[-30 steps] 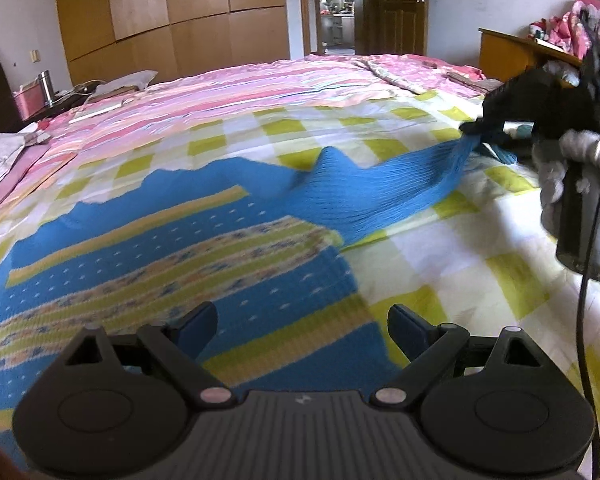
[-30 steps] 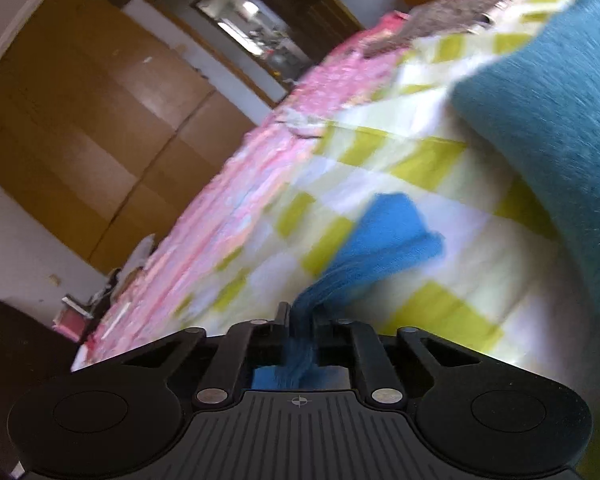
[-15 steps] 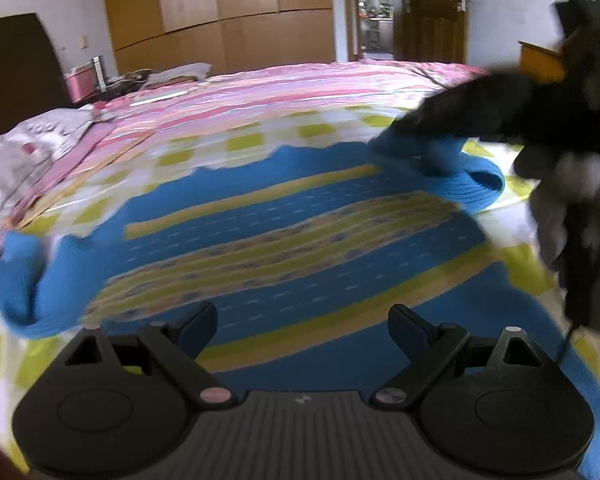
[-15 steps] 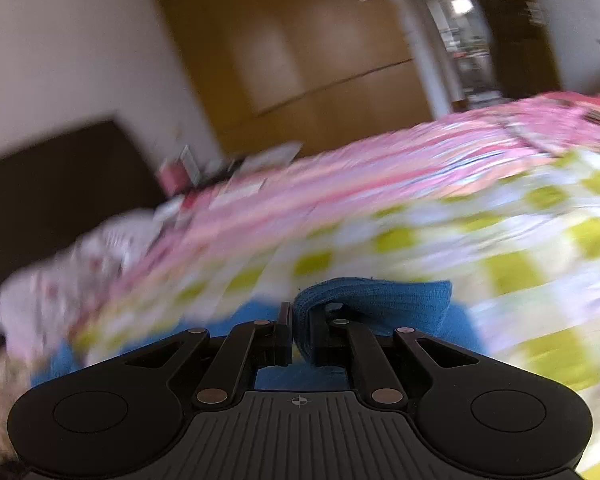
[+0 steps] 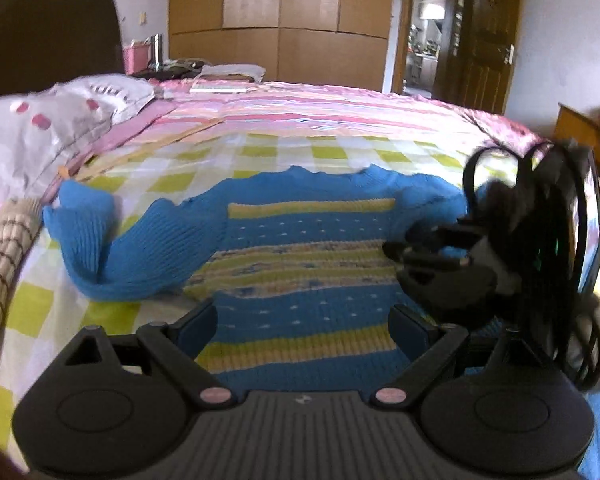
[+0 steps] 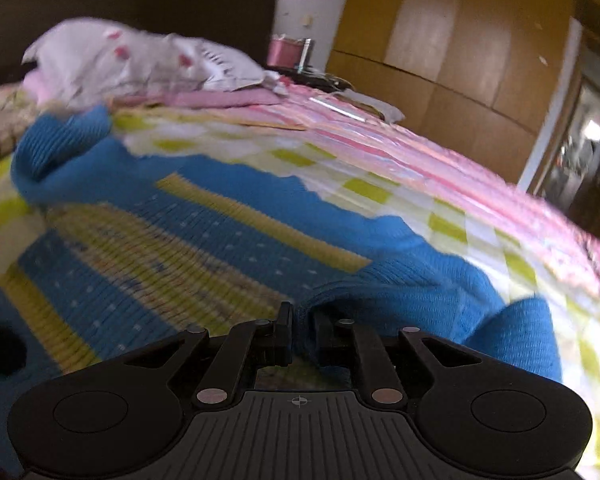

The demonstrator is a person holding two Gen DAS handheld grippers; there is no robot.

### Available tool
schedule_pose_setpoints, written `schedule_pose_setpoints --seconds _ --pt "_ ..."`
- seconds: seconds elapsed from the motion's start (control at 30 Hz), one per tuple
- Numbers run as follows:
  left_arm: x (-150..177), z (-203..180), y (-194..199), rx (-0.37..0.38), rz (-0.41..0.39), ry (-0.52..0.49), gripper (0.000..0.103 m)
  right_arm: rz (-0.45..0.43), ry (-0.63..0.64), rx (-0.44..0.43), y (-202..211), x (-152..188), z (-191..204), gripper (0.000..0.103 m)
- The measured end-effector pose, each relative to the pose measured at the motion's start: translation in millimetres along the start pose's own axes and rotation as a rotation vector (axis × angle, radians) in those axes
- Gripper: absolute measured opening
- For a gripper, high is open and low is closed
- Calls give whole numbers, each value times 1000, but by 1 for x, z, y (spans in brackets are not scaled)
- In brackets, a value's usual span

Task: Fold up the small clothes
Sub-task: 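Lay the sleeve on the sweater body and open the right gripper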

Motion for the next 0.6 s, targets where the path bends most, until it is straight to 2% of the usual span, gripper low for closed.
schedule_pose_setpoints --seconds 0.1,0.2,0.33,0.6 --pt "2 8 4 19 -7 34 97 10 10 16 -1 1 2 13" --pt "1 14 7 20 -27 56 97 43 -65 -12 0 -2 -8 17" --pt "0 22 8 49 -23 95 97 91 -316 -139 4 1 -38 40" --pt "0 27 12 71 -39 109 97 62 -918 -403 10 33 -100 49"
Point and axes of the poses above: each gripper's, at about its wrist camera, not at the fingertips, and y roughly against the way its jaws point, z to its left, x to its underside, the point moved 2 cm from there along -y, roughly the way its jaws point, and after that the axes turned 14 degrees about z, right-handed, at the moved point
